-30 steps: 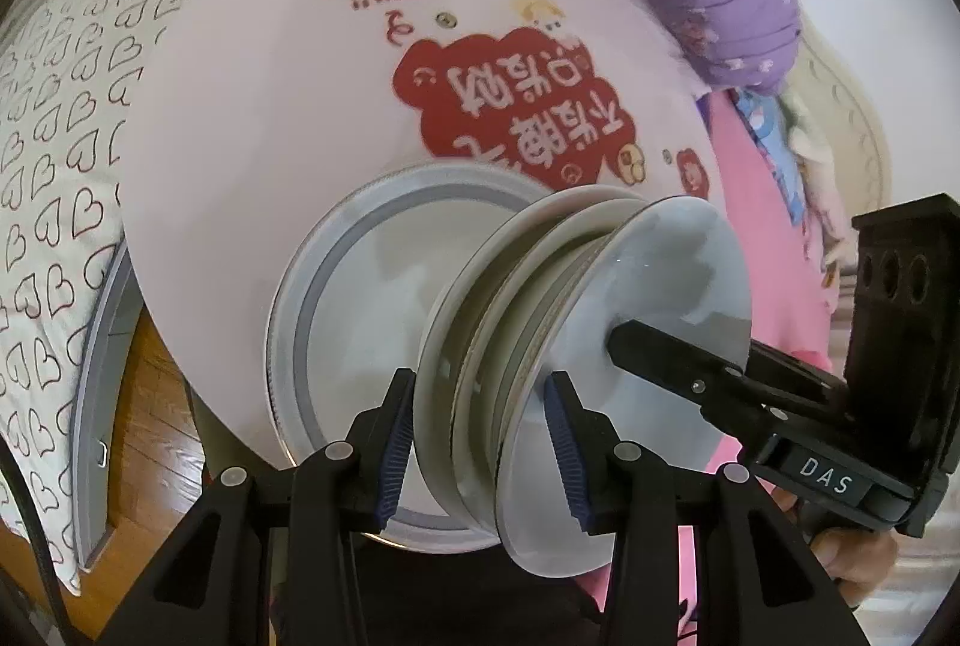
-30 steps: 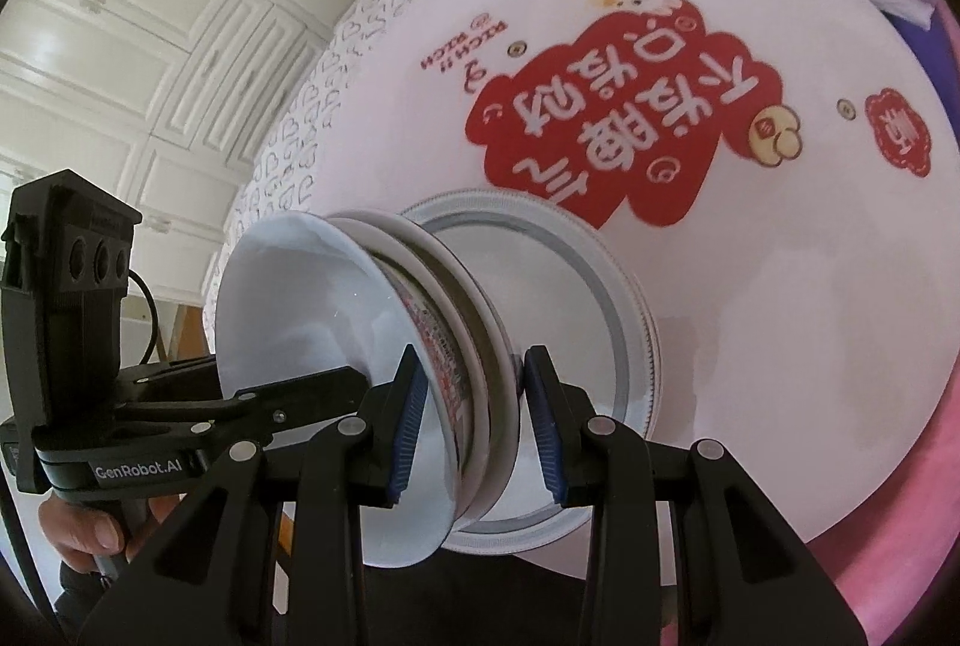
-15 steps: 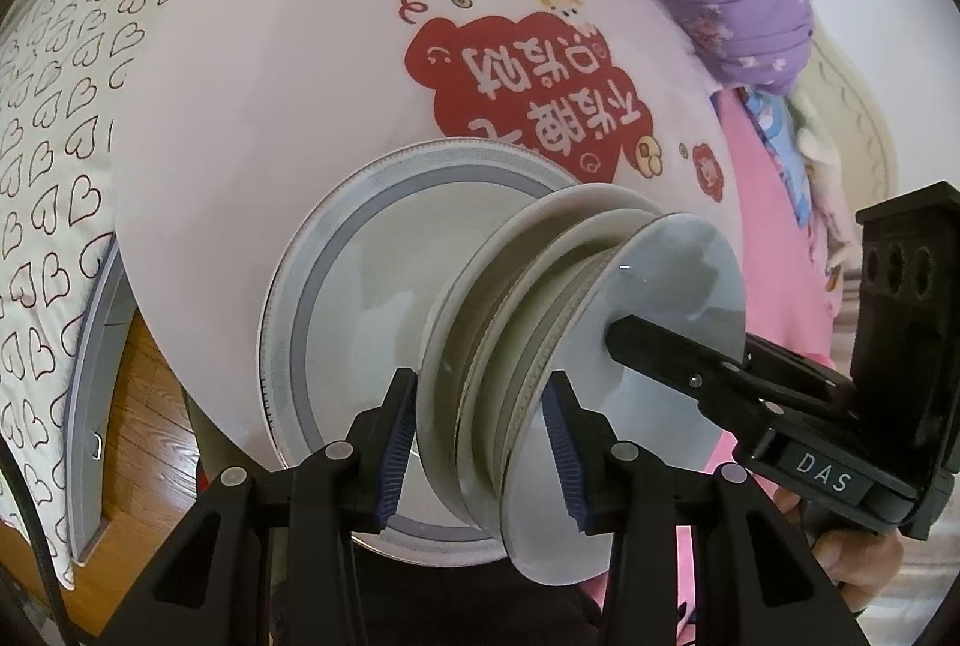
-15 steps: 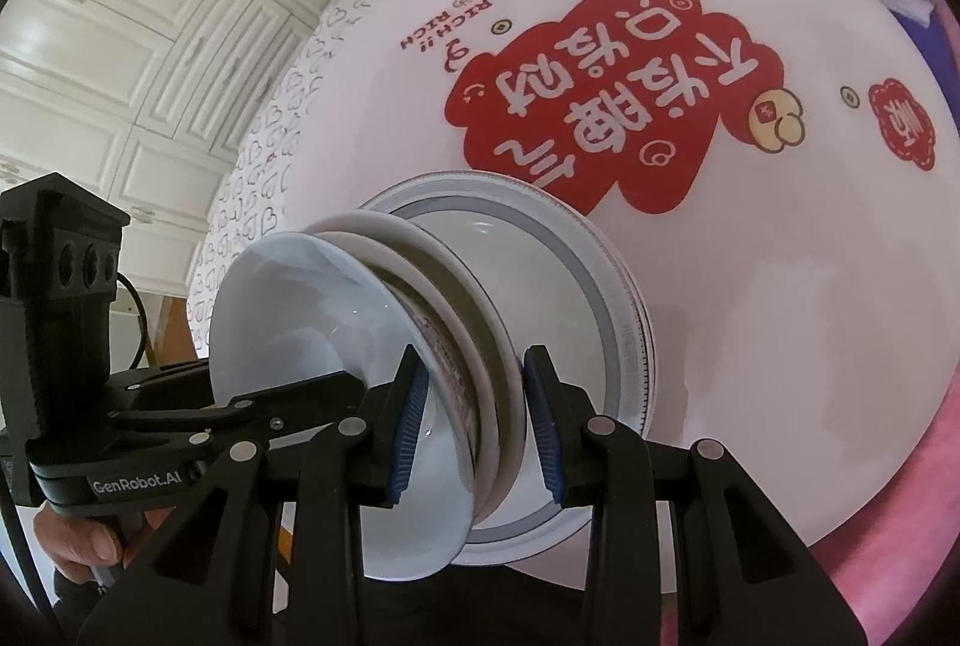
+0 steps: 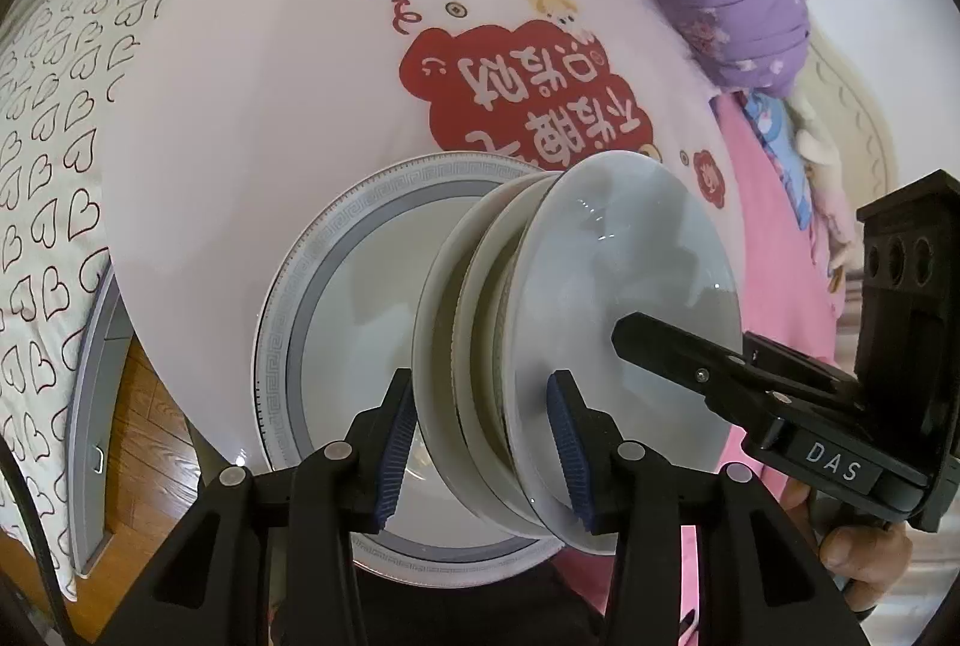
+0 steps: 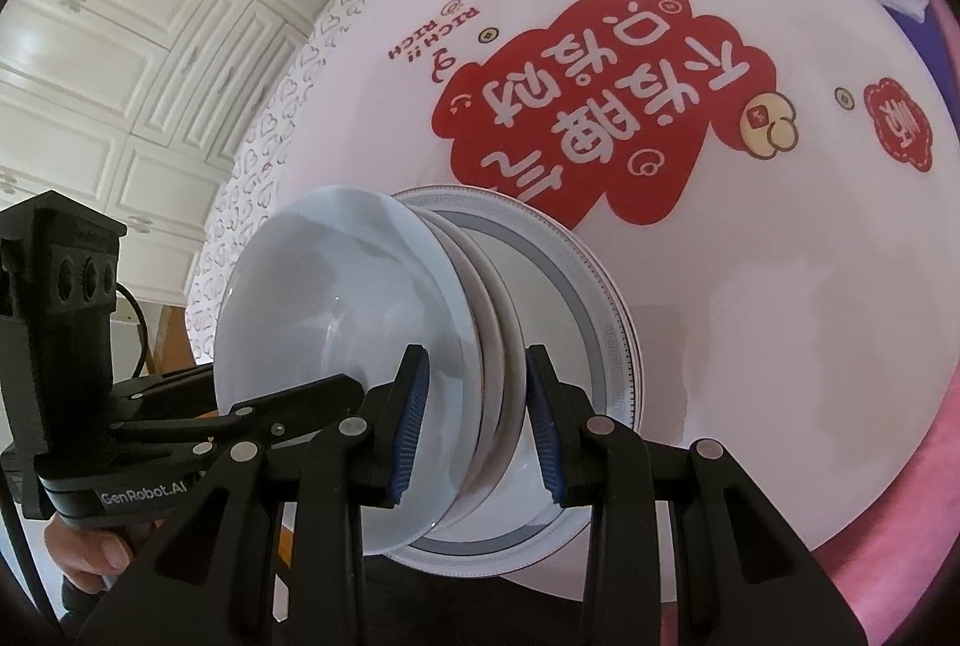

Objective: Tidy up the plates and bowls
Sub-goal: 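Lower the bowl stack onto the plates and open both tools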

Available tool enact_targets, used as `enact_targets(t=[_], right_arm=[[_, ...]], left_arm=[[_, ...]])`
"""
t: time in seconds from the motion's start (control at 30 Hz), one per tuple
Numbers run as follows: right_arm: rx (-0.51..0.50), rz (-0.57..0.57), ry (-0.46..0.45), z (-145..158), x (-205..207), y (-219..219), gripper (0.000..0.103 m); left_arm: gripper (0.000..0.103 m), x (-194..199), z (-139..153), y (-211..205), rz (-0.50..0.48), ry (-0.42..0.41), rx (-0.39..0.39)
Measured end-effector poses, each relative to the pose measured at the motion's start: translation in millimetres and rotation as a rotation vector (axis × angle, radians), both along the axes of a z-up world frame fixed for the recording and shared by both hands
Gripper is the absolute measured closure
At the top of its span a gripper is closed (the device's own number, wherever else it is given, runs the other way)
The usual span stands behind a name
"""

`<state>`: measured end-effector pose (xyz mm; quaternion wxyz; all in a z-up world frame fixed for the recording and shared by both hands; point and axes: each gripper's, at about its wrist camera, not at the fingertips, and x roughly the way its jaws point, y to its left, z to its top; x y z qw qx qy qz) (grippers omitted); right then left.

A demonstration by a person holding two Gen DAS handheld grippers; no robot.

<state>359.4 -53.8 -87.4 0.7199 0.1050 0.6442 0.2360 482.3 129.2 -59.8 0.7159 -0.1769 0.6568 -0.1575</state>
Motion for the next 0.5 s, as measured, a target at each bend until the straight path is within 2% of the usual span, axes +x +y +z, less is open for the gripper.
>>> enact_targets(t=[0.2,0.23,0.27,0.3,0.33,0.37,0.43,0.47,0.5], right_arm=[[0.0,0.0,-0.011,2,-4,1,0.067],[0.004,-0.003,-0.009,2,-5,0,0.064],[0.016,-0.009,-0.011,1,-6,-1,0.059],[0.02,-0.015,-0.014,2,-7,-2,0.044],[0.021,-0.026,-0.021,2,-9,-4,0.035],[0.031,-0.04,-0.03,2,-10,-8,0.032],[0.059,-0.056,-0.035,3,-11,-12,0.024],[0.066,-0.064,-0.042,3,-12,-14,0.02],[0.079,-0.076,-0.057,5,-13,-18,0.009]], left_arm=[[0.061,-5,3,1,-0.002,-0.026,0.013],[0.057,-6,4,1,0.001,-0.03,0.008],[0.047,-8,6,2,0.004,-0.036,0.008],[0.041,-9,8,2,0.008,-0.049,0.014],[0.03,-11,11,4,0.018,-0.069,0.028],[0.017,-13,14,5,0.024,-0.084,0.04],[0.007,-18,19,8,0.032,-0.118,0.057],[0.007,-20,22,9,0.031,-0.13,0.06],[0.006,-24,24,9,0.031,-0.144,0.063]])
